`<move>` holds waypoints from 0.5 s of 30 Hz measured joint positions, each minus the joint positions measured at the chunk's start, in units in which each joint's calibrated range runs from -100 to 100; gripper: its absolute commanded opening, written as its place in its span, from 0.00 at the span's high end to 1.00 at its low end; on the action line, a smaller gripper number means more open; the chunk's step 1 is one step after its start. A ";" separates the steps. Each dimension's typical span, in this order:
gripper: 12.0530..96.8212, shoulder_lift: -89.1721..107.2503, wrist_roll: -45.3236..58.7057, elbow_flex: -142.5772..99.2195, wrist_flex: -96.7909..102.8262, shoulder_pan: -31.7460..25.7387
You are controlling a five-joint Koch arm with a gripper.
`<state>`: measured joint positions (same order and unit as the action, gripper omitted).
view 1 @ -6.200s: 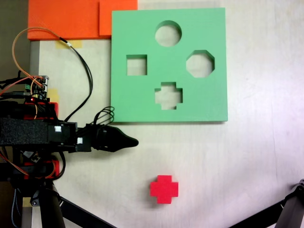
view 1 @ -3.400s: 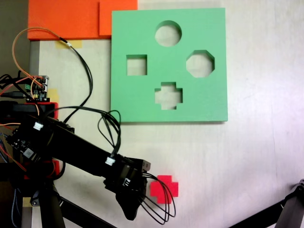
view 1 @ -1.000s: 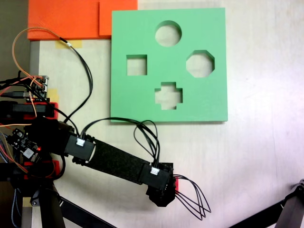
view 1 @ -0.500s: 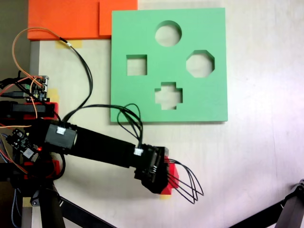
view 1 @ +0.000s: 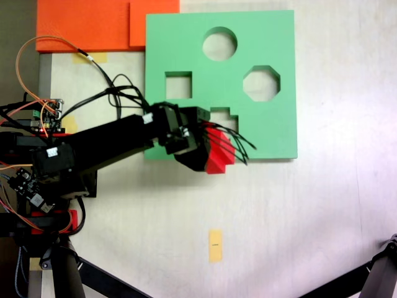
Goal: Put the cross columnar block into the corresponding hole
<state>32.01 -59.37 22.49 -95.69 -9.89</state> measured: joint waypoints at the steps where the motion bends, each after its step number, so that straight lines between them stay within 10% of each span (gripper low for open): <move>1: 0.80 -0.14 -0.73 0.00 0.00 -0.83; 15: 0.80 -9.44 -4.79 -0.10 0.00 -4.15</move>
<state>22.57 -64.15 22.39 -95.69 -14.04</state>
